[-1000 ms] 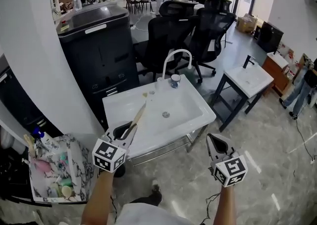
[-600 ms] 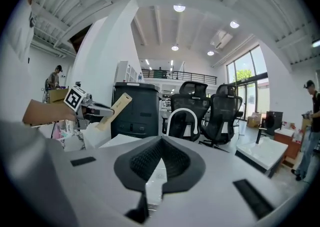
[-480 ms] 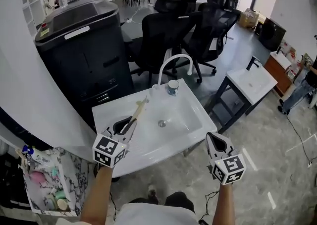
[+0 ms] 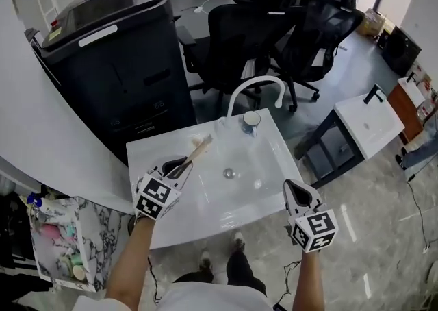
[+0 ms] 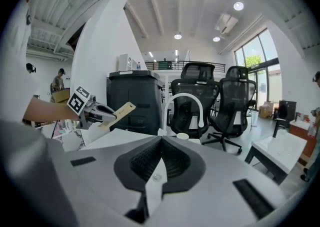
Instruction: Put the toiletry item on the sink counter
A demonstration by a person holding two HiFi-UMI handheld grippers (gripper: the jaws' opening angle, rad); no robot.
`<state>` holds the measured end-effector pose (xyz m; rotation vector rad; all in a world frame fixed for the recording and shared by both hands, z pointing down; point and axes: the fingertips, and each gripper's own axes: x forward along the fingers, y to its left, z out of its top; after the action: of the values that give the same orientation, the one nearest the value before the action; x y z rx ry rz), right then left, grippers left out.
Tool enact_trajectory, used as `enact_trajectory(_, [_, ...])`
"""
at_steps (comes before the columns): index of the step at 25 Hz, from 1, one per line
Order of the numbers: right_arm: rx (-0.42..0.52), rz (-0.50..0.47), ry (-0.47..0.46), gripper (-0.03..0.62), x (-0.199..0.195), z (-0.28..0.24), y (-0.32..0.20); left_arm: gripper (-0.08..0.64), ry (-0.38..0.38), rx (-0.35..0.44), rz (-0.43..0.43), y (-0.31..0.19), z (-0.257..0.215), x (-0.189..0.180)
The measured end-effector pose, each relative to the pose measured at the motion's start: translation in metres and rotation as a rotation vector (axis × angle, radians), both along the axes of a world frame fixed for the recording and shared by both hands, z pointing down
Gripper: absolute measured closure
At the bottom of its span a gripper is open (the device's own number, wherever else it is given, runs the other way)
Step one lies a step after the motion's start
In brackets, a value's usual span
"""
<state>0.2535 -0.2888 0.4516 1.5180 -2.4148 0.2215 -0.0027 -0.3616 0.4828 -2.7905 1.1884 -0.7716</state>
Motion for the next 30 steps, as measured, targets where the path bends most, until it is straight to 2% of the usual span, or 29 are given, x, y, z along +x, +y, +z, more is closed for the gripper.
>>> enact_trajectory(2, [-0.017, -0.027, -0.005, 0.595, -0.002, 0.008, -0.020, 0.515, -0.062, -0.017, 0.006, -0.020, 0.015, 0.002])
enact_trajectory(7, [-0.071, -0.086, -0.010, 0.595, -0.007, 0.033, -0.062, 0.515, -0.279, -0.057, 0.032, -0.068, 0.067, -0.003])
enact_trajectory(10, [-0.104, -0.103, -0.016, 0.595, -0.009, 0.052, -0.082, 0.515, -0.367, -0.079, 0.058, -0.092, 0.097, -0.005])
enact_trajectory(16, [-0.170, -0.129, -0.022, 0.595, -0.015, 0.083, -0.108, 0.515, -0.476, -0.154, 0.099, -0.129, 0.157, -0.014])
enact_trajectory(21, [-0.222, -0.131, -0.024, 0.595, -0.015, 0.108, -0.117, 0.515, -0.565, -0.182, 0.147, -0.152, 0.200, -0.016])
enact_trajectory(30, [-0.281, -0.114, -0.018, 0.596, -0.011, 0.133, -0.122, 0.508, -0.599, -0.210, 0.192, -0.181, 0.237, -0.014])
